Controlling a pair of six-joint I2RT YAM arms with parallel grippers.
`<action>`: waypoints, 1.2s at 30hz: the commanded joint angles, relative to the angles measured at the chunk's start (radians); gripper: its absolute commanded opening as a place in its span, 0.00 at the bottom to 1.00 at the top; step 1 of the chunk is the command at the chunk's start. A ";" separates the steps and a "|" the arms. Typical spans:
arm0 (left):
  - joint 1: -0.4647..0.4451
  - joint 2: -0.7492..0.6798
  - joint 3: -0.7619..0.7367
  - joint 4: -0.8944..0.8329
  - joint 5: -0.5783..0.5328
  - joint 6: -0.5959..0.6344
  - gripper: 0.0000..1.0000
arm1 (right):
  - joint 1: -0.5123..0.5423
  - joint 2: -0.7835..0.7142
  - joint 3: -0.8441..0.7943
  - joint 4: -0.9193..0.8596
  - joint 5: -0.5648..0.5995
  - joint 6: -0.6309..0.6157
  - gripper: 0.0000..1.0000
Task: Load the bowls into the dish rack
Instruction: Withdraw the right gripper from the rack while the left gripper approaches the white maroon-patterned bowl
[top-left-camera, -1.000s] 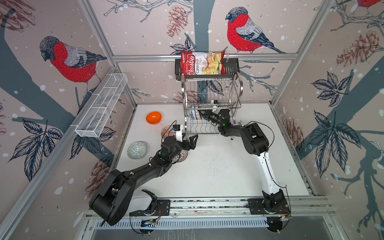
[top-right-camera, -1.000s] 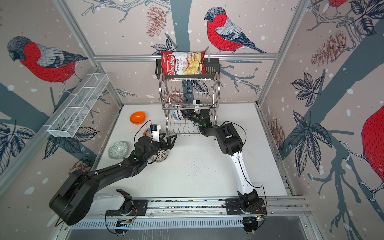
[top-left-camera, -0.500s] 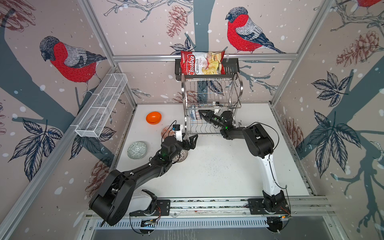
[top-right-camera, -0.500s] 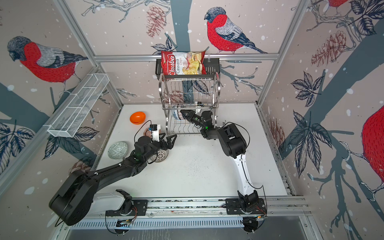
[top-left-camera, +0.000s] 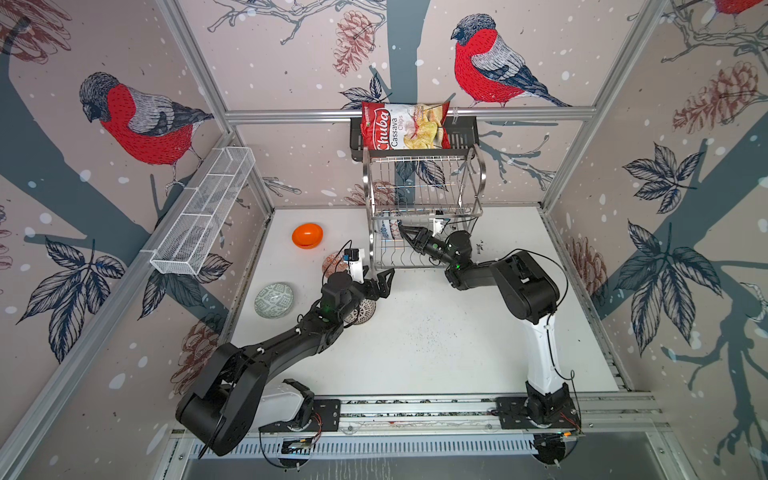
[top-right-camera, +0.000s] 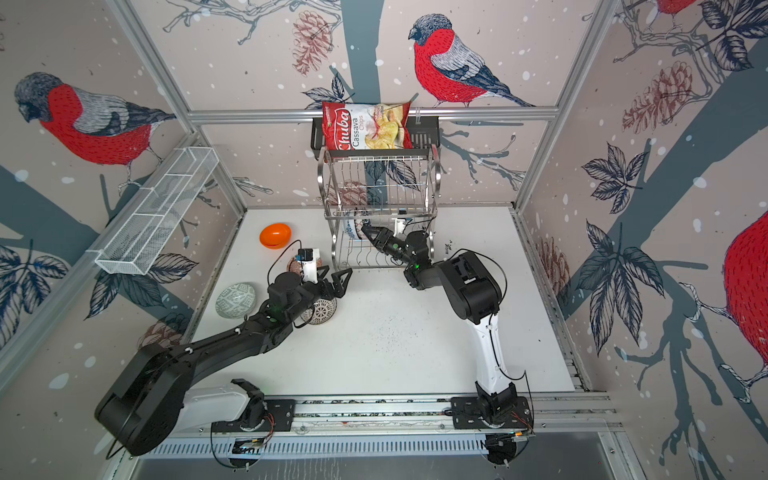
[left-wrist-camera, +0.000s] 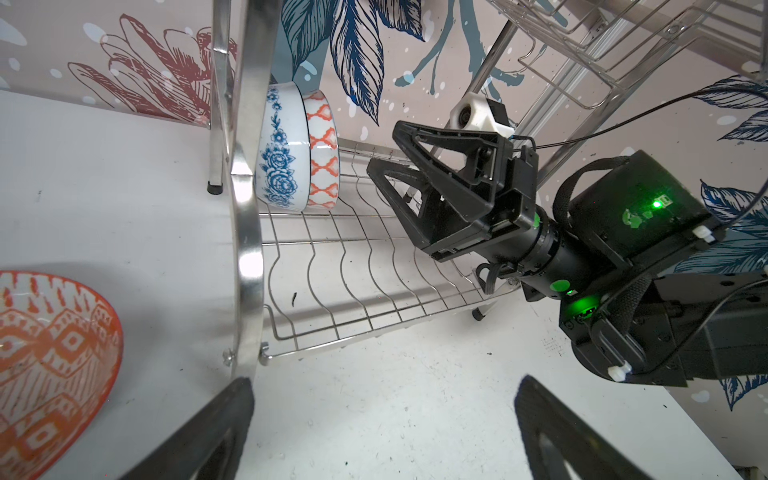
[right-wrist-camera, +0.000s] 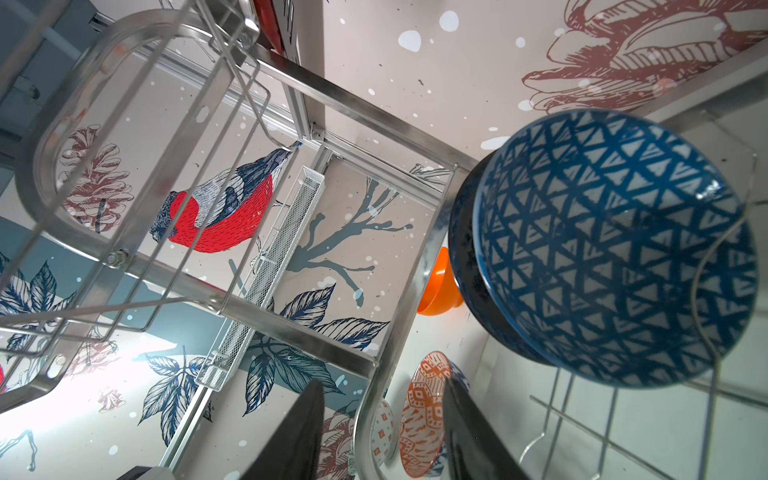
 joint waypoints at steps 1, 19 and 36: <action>0.002 -0.009 0.003 0.010 -0.013 0.005 0.98 | 0.001 -0.028 -0.031 0.066 0.018 -0.012 0.51; 0.003 -0.001 0.004 -0.002 -0.035 -0.001 0.98 | 0.006 -0.201 -0.205 0.006 0.044 -0.093 1.00; 0.036 -0.193 0.018 -0.346 -0.276 -0.147 0.98 | 0.060 -0.482 -0.193 -0.687 0.217 -0.529 1.00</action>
